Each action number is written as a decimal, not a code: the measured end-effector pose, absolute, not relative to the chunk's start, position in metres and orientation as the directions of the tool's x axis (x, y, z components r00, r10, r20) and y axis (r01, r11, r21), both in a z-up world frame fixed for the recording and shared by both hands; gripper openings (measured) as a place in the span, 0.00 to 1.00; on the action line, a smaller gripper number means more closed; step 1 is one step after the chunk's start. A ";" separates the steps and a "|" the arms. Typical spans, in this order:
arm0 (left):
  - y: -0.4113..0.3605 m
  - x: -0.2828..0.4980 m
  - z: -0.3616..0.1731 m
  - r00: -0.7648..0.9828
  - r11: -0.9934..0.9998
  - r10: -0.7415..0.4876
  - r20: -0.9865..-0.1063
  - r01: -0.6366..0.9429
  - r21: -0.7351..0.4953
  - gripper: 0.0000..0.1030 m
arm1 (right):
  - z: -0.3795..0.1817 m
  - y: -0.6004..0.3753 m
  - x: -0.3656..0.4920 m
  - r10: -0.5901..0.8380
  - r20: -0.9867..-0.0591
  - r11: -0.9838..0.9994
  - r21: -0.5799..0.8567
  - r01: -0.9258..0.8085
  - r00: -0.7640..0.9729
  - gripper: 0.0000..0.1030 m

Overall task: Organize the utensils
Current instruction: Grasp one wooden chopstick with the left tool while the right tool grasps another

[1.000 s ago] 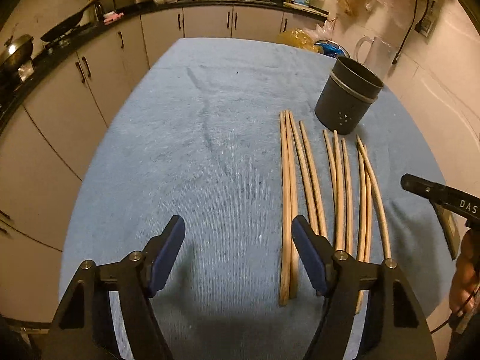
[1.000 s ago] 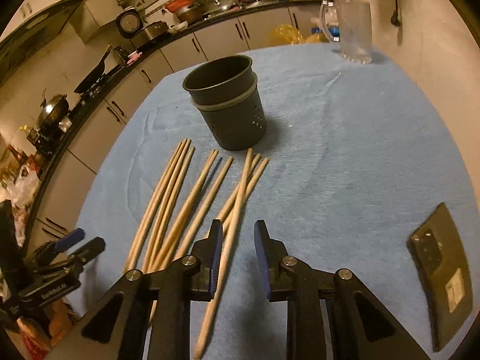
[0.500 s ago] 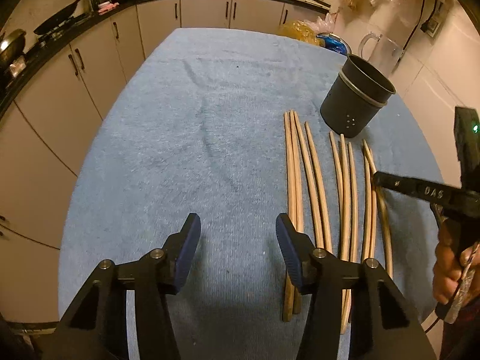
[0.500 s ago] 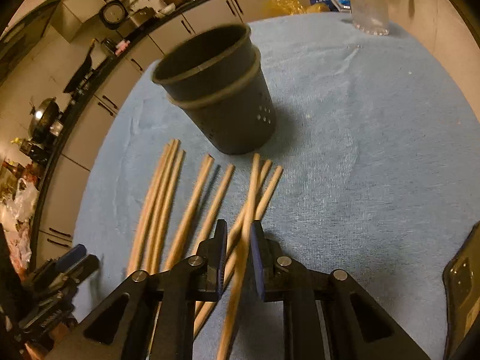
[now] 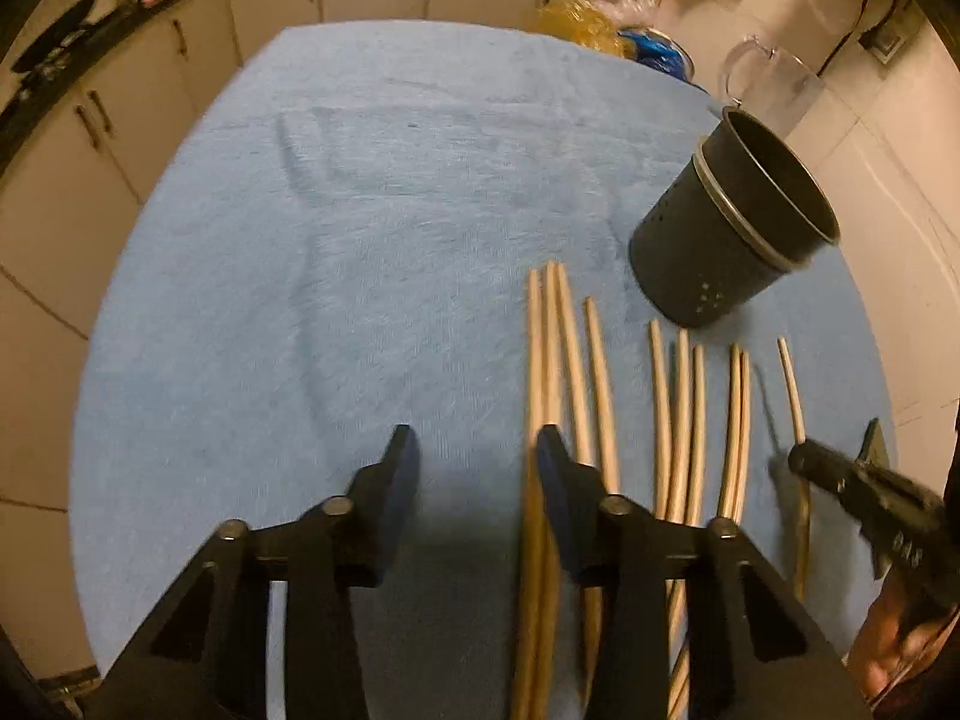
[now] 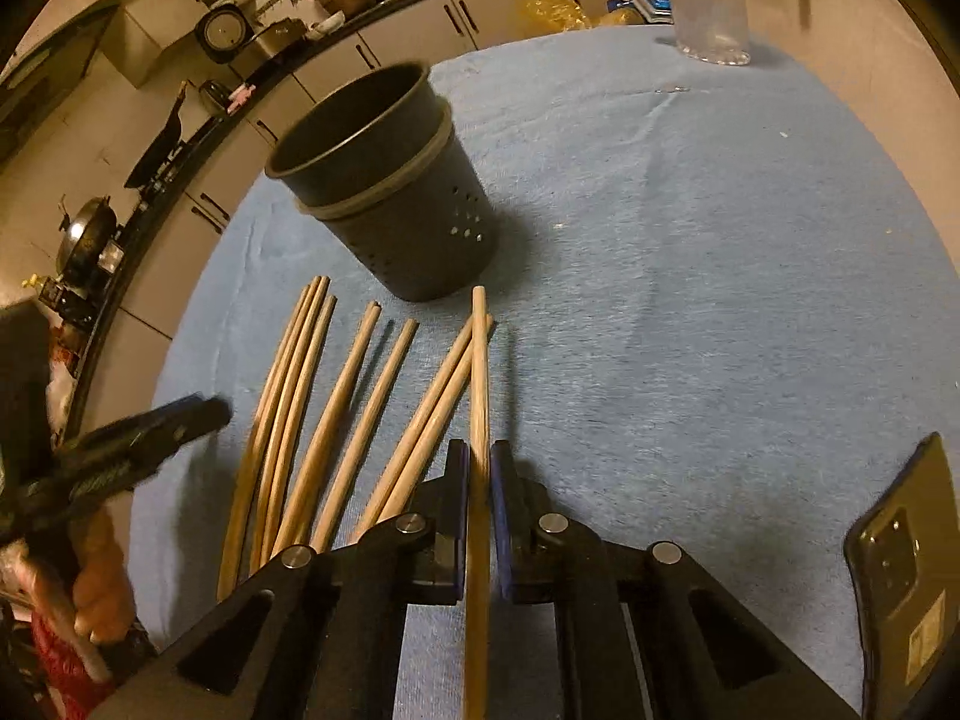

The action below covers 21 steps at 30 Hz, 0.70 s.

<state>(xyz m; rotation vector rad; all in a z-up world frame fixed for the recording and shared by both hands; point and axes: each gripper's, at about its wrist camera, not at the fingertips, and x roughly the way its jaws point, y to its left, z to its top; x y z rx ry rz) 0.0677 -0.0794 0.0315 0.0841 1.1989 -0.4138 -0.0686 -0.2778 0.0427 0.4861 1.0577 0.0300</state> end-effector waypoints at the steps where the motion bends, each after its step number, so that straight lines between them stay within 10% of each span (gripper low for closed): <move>1: -0.083 0.073 0.028 0.286 0.925 -0.258 -0.923 0.349 -0.151 0.28 | 0.042 -0.279 -0.070 0.253 -0.826 0.894 0.398 0.204 0.503 0.08; 21: -0.110 0.086 0.029 0.271 0.912 -0.213 -0.939 0.400 -0.092 0.20 | 0.042 -0.289 -0.076 0.277 -0.816 0.880 0.428 0.209 0.507 0.08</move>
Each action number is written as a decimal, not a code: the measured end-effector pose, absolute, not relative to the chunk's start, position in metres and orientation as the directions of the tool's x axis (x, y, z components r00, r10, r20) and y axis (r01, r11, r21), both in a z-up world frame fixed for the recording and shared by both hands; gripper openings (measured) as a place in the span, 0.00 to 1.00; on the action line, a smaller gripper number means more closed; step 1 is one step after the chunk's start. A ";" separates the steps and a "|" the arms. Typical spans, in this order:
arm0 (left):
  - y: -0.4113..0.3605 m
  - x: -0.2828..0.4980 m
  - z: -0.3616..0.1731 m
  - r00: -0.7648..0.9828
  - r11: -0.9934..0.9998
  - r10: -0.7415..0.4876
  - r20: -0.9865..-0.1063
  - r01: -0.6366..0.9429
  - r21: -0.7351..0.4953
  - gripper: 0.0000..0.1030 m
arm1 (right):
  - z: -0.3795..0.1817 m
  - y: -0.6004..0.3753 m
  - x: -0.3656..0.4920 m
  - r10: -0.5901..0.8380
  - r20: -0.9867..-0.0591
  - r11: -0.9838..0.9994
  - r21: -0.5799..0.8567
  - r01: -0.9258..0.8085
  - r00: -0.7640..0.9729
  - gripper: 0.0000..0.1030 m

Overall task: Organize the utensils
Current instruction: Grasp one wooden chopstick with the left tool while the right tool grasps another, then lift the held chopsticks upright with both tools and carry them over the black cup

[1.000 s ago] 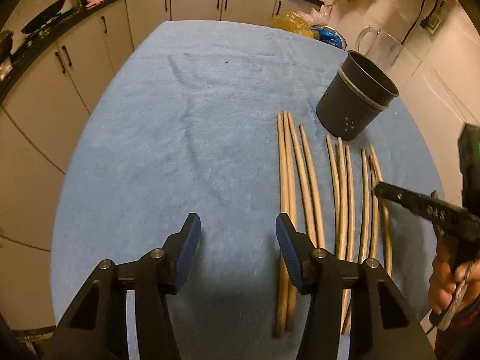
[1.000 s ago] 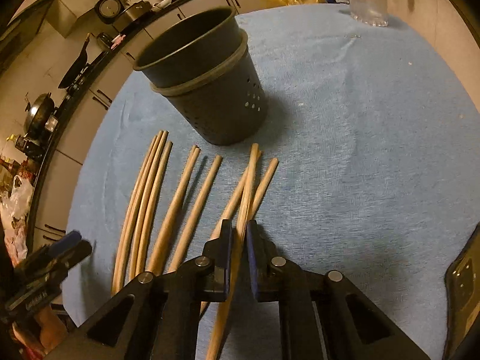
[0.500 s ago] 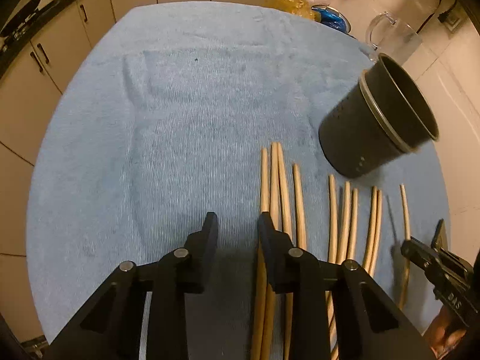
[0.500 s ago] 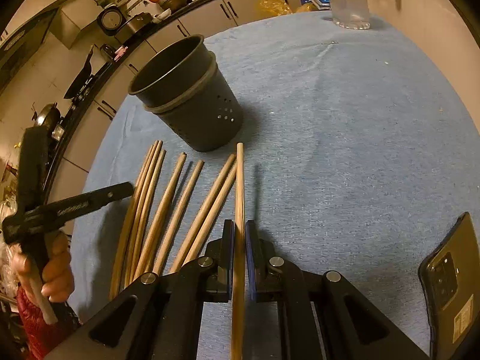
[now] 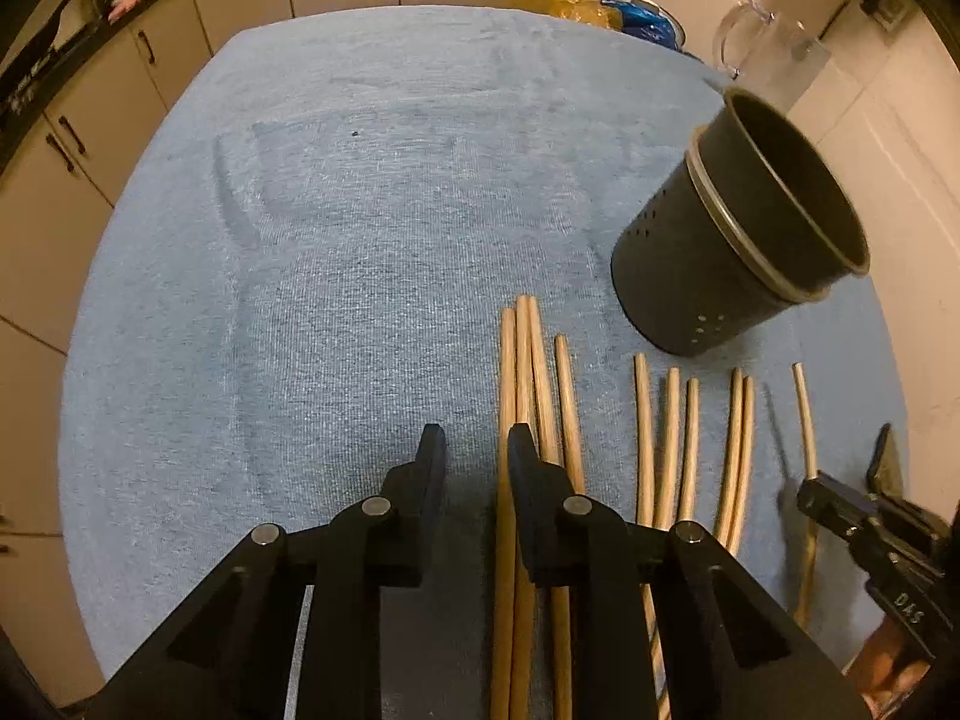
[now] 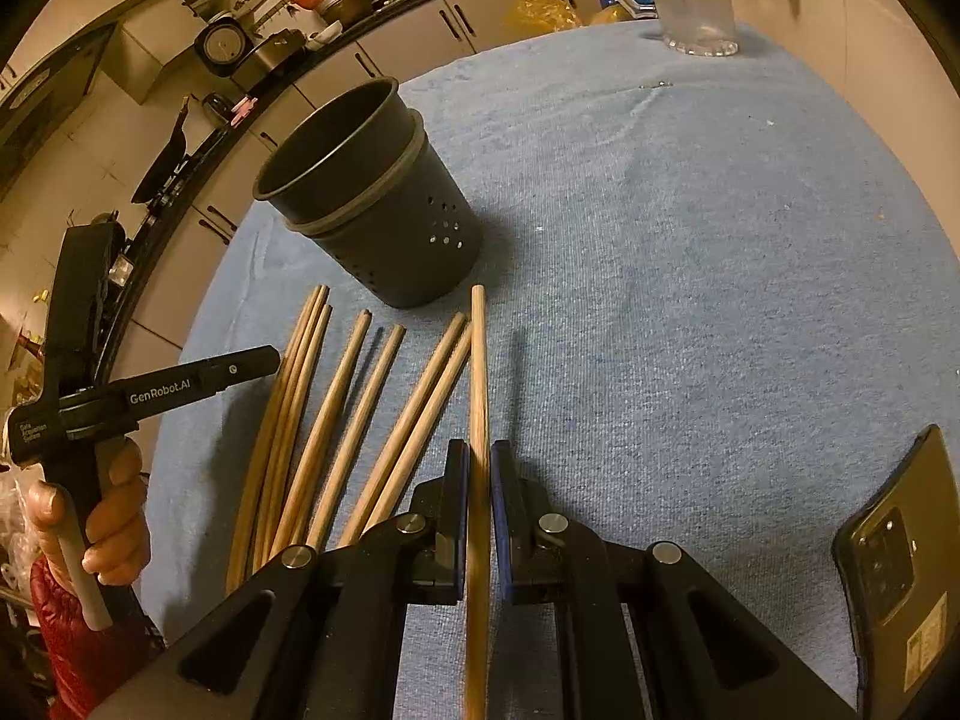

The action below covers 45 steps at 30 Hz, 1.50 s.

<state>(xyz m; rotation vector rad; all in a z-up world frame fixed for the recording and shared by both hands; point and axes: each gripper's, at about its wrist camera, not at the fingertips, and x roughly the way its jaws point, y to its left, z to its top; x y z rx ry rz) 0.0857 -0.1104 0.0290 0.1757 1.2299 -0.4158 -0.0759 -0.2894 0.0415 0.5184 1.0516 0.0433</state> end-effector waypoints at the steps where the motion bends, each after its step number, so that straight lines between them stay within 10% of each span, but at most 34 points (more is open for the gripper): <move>1: -0.111 0.085 0.028 0.273 0.911 -0.207 -0.939 0.403 -0.084 0.20 | 0.042 -0.289 -0.076 0.277 -0.817 0.879 0.428 0.209 0.506 0.08; 13: -0.127 0.081 0.024 0.323 0.921 -0.125 -0.938 0.389 0.011 0.06 | 0.038 -0.286 -0.071 0.265 -0.825 0.883 0.416 0.218 0.500 0.08; 45: -0.036 -0.043 0.160 0.638 0.908 -0.400 -0.658 0.376 -0.187 0.06 | 0.135 -0.266 -0.139 0.229 -0.540 0.891 0.452 0.050 0.810 0.08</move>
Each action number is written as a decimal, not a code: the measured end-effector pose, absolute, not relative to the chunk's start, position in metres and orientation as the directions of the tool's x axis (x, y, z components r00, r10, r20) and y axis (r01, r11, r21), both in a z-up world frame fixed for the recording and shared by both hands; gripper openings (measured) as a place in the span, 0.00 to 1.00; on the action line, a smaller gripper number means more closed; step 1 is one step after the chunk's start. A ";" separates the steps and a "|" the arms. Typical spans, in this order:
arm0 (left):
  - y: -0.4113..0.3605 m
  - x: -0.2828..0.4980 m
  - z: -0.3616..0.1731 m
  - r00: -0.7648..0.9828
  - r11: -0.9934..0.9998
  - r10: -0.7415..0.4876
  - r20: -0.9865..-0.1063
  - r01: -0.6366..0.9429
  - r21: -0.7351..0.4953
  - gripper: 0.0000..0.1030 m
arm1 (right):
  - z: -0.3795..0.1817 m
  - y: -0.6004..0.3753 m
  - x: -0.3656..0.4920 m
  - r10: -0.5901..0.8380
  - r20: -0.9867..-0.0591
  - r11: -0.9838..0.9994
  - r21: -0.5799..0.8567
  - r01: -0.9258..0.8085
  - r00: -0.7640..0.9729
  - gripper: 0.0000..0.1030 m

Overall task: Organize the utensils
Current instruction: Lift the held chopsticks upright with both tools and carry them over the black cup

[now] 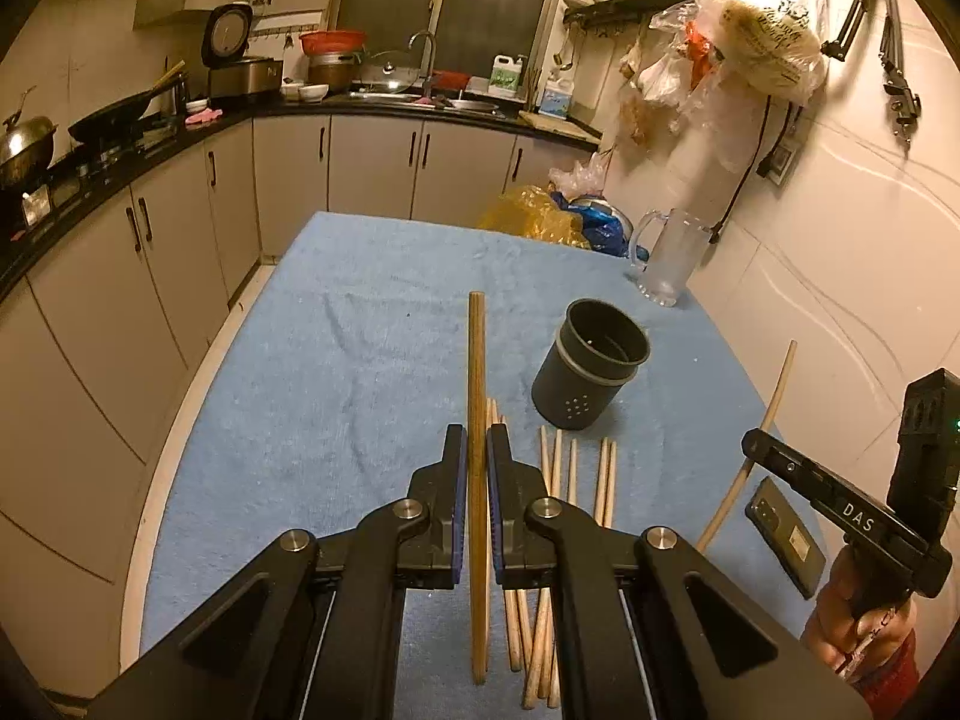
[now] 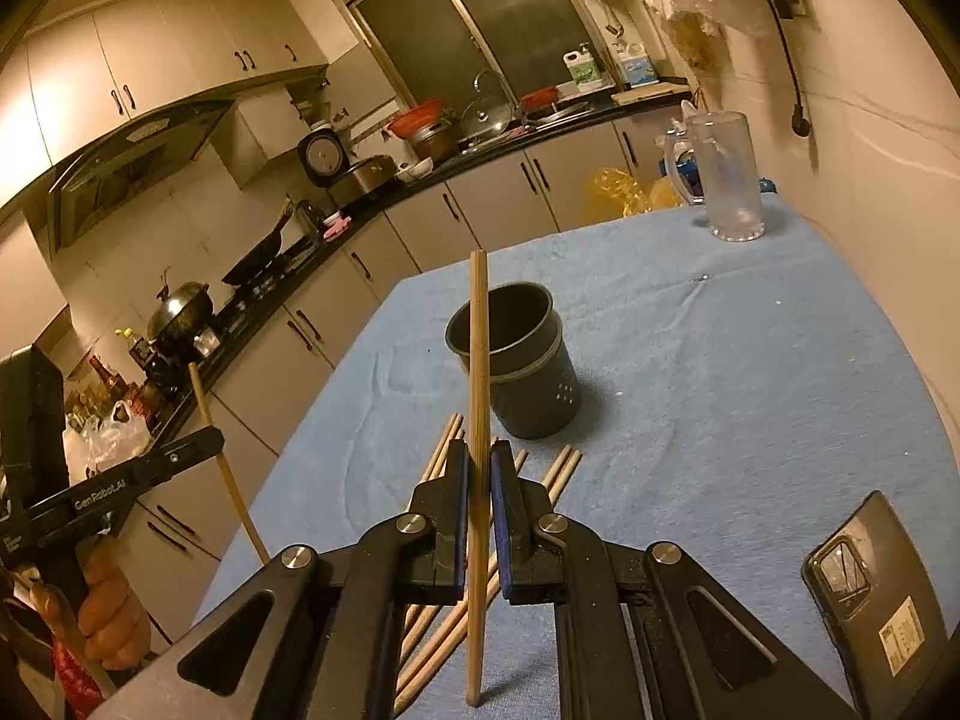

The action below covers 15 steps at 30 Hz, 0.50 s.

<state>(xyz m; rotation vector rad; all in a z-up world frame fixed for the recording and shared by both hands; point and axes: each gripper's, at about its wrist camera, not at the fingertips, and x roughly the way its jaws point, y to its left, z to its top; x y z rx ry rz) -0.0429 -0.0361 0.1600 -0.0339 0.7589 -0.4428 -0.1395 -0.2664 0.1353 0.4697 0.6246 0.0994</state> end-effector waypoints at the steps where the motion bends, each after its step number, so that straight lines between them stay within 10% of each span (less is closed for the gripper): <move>1: -0.037 -0.043 0.162 0.641 0.907 -0.401 -0.655 0.379 -0.185 0.06 | 0.137 -0.266 -0.140 0.229 -0.537 0.891 0.452 0.048 0.812 0.08; 15: -0.045 -0.040 0.195 0.658 0.892 -0.428 -0.620 0.416 -0.174 0.06 | 0.159 -0.273 -0.142 0.211 -0.500 0.890 0.454 0.046 0.840 0.08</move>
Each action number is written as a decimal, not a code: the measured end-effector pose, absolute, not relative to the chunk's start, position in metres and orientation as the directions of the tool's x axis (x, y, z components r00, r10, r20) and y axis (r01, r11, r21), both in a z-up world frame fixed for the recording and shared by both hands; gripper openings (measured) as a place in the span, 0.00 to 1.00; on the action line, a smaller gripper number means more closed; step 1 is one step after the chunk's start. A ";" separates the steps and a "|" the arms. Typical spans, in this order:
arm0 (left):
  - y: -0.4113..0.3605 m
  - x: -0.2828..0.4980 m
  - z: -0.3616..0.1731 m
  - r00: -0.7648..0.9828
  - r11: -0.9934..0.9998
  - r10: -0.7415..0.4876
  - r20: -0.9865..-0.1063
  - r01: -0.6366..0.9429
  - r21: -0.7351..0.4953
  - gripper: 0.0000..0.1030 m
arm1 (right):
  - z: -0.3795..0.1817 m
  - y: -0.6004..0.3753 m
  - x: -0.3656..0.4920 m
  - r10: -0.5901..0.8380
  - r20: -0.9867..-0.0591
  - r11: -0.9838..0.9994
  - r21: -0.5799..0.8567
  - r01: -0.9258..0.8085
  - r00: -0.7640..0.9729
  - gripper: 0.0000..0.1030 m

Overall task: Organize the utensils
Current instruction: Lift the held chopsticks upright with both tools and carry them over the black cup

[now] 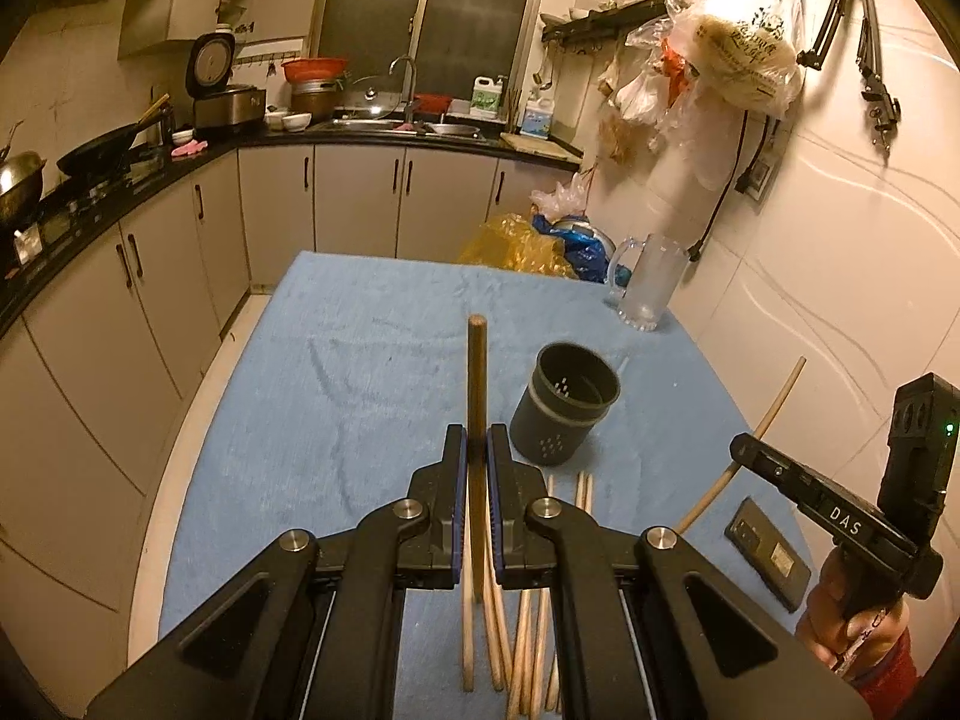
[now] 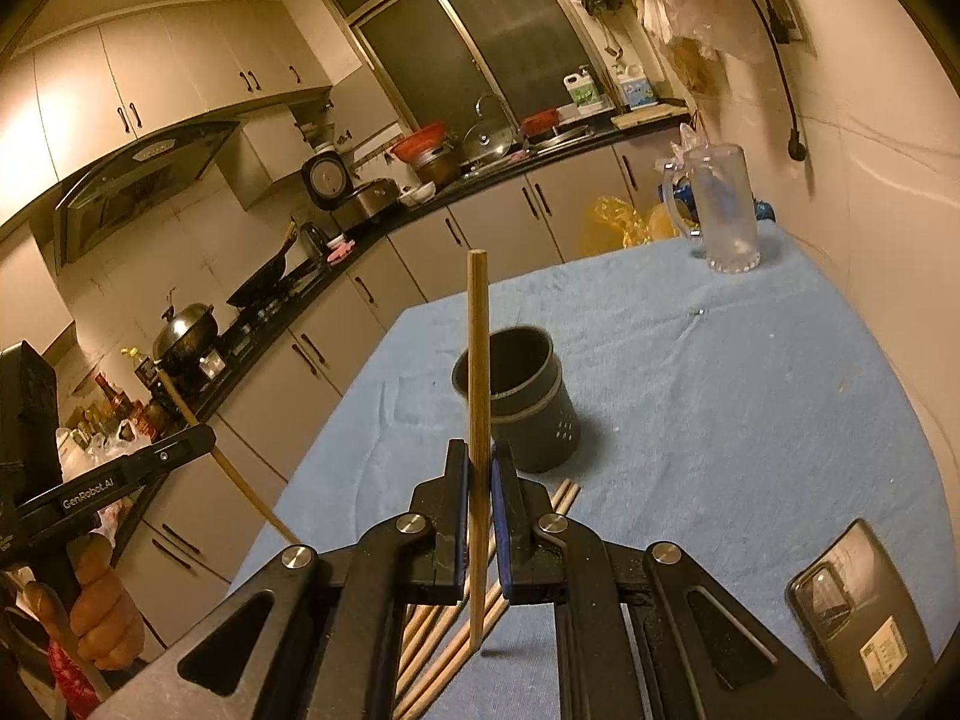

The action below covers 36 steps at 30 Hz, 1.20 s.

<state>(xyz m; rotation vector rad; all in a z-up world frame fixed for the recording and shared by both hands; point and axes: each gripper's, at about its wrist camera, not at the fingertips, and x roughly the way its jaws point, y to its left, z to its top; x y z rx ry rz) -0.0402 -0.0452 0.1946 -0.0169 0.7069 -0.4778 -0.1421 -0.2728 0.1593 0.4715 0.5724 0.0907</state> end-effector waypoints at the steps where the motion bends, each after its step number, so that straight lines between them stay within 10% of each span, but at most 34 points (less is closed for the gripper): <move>1: -0.047 -0.038 0.198 0.659 0.891 -0.431 -0.617 0.420 -0.175 0.06 | 0.161 -0.275 -0.141 0.211 -0.498 0.889 0.455 0.046 0.841 0.08; 24: -0.111 0.027 0.298 0.676 0.844 -0.522 -0.520 0.499 -0.197 0.06 | 0.255 -0.324 -0.072 0.100 -0.368 0.871 0.482 0.098 0.924 0.08; 36: -0.153 0.075 0.247 0.580 0.830 -0.533 -0.617 0.500 -0.248 0.06 | 0.211 -0.330 -0.014 0.112 -0.487 0.871 0.468 0.151 0.866 0.08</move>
